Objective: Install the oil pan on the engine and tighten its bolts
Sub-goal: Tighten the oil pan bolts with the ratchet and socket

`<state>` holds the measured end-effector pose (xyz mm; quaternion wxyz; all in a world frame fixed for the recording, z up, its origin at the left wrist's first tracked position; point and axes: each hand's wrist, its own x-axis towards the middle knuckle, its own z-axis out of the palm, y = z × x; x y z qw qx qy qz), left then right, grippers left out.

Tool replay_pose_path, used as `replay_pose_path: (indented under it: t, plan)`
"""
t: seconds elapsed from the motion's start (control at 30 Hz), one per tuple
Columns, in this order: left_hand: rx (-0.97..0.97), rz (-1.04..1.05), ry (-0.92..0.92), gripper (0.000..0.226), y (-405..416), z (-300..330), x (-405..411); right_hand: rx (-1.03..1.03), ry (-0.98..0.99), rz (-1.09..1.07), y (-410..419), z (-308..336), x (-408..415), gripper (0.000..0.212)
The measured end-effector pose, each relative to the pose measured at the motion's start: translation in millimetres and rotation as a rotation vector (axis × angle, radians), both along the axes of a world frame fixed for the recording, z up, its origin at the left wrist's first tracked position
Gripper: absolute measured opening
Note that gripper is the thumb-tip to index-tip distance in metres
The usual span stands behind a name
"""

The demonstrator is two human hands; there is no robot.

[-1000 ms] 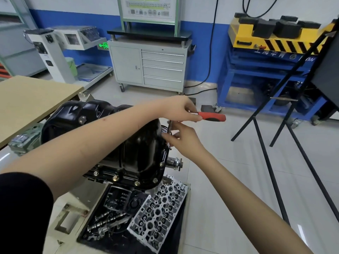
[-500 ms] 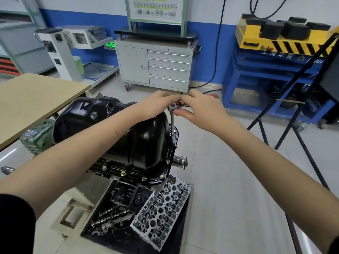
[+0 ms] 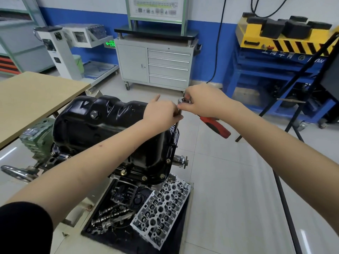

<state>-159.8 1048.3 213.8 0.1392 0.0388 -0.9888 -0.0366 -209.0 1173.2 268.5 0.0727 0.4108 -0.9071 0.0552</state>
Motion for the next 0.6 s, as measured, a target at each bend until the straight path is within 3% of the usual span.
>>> replay_pose_path:
  t: [0.23, 0.33, 0.5, 0.6]
  plan:
    - [0.033, -0.063, -0.036, 0.028, -2, 3, 6, 0.035, -0.081, 0.162, 10, 8, -6, 0.022]
    - [0.002, -0.056, -0.055, 0.033, -2, 1, 6, 0.046, -0.091, 0.212, 12, 12, -7, 0.022]
    - [-0.133, -0.029, -0.085, 0.040, 0, 0, 8, 0.153, 0.090, 0.153, 4, 6, 5, 0.037]
    - [-0.128, -0.055, -0.117, 0.040, -2, 2, 8, 0.126, 0.022, 0.205, 7, 6, 8, 0.023]
